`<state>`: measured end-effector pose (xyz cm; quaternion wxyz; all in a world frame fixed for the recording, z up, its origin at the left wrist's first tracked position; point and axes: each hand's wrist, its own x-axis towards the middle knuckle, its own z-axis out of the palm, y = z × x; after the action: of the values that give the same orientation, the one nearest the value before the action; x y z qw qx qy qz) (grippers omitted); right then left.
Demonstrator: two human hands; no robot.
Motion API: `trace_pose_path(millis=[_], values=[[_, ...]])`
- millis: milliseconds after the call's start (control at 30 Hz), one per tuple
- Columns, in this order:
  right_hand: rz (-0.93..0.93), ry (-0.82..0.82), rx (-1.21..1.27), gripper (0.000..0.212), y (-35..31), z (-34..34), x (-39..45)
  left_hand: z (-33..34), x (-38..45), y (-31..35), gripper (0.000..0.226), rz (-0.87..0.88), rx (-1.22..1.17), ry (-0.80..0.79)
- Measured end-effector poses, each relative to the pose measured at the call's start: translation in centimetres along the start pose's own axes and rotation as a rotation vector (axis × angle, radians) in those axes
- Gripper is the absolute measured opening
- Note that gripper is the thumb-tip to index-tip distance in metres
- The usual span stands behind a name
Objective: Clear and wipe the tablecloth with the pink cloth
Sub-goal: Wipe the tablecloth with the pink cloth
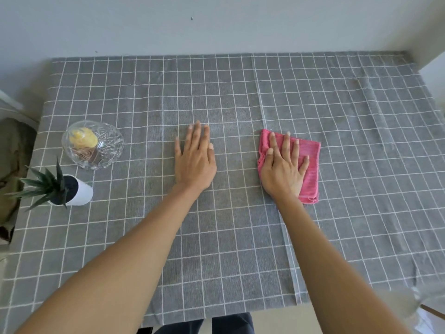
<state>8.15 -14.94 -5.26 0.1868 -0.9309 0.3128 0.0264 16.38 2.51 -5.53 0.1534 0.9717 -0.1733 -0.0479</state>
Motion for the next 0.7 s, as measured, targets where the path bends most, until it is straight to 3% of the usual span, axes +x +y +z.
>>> trace_pose_path(millis=[200, 333, 400, 600, 700], values=[[-0.006, -0.002, 0.018, 0.049, -0.4, 0.1, 0.1, 1.6, 1.2, 1.9, 0.052, 0.050, 0.004, -0.023], [-0.286, -0.067, -0.004, 0.047, -3.0, 1.1, -1.4, 1.8, 1.0, 1.8, 0.052, 0.051, 0.006, 0.010], [-0.318, -0.080, -0.009, 0.047, -3.1, 1.2, -0.9, 1.9, 1.0, 1.7, 0.052, 0.056, 0.001, 0.024], [0.032, -0.028, -0.005, 0.049, 0.8, -1.4, 4.5, 2.0, 1.1, 1.7, 0.053, 0.048, 0.031, 0.026], [-0.020, -0.047, 0.006, 0.050, -0.8, -0.6, 3.4, 2.0, 1.0, 1.8, 0.053, 0.044, 0.028, 0.025]])
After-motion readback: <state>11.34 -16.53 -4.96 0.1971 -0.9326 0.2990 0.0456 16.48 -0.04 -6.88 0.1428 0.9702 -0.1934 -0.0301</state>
